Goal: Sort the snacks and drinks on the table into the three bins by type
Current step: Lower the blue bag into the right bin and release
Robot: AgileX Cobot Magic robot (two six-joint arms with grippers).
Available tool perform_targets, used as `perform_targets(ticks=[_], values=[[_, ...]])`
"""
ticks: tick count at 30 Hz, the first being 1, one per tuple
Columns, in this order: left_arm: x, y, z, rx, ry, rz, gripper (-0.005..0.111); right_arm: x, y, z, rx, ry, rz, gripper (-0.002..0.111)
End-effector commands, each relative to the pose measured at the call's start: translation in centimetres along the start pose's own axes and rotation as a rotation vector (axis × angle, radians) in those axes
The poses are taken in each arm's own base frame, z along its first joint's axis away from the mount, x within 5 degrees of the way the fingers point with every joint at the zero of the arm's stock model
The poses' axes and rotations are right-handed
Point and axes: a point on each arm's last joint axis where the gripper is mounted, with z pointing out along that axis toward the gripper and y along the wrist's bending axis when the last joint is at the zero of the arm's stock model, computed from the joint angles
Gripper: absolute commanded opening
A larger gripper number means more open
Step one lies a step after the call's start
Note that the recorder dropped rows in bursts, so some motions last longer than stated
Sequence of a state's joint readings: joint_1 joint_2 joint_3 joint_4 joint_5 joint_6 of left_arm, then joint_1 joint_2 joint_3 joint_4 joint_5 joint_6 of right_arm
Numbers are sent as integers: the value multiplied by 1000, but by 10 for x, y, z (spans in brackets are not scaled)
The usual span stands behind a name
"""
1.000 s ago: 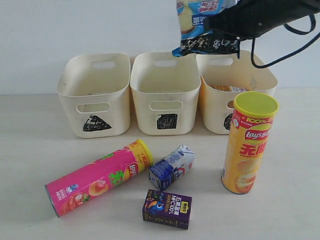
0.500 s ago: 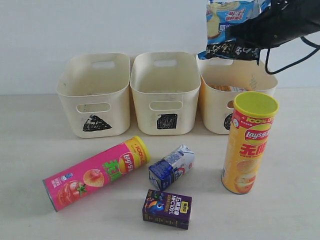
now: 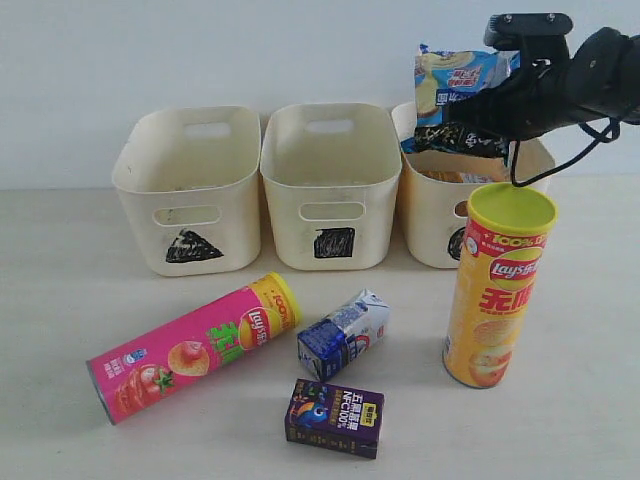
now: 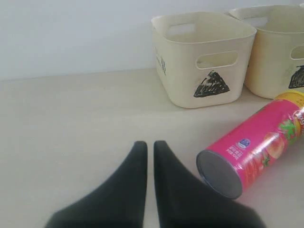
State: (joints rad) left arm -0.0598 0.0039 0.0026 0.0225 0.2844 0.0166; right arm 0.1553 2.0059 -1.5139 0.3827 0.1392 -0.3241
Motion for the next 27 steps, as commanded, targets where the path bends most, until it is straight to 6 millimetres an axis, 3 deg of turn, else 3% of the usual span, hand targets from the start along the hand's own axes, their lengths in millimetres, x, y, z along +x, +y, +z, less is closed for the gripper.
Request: perform_targets(ticks=[1, 4, 6, 10, 13, 15, 17, 21, 27], values=[[-1, 0, -1, 2, -9, -8, 4, -5, -4, -2, 18, -41, 5, 32], [-1, 0, -1, 2, -9, -8, 4, -4, -4, -2, 15, -33, 5, 64], [-1, 0, -1, 2, -9, -8, 4, -4, -4, -2, 15, -33, 5, 78], [-1, 0, -1, 2, -9, -8, 4, -12, -2, -11, 10, -50, 4, 78], [-1, 0, -1, 2, -9, -8, 4, -22, 0, -26, 0, -52, -43, 71], [-1, 0, -1, 2, -9, -8, 4, -30, 2, -40, -8, -40, -90, 59], [-1, 0, -1, 2, -9, -8, 4, -35, 4, -53, -14, -18, -132, 44], [-1, 0, -1, 2, -9, -8, 4, -42, 5, -82, -17, 62, -223, 3], [-1, 0, -1, 2, -11, -8, 4, -42, -5, -123, 10, 233, -201, 0]])
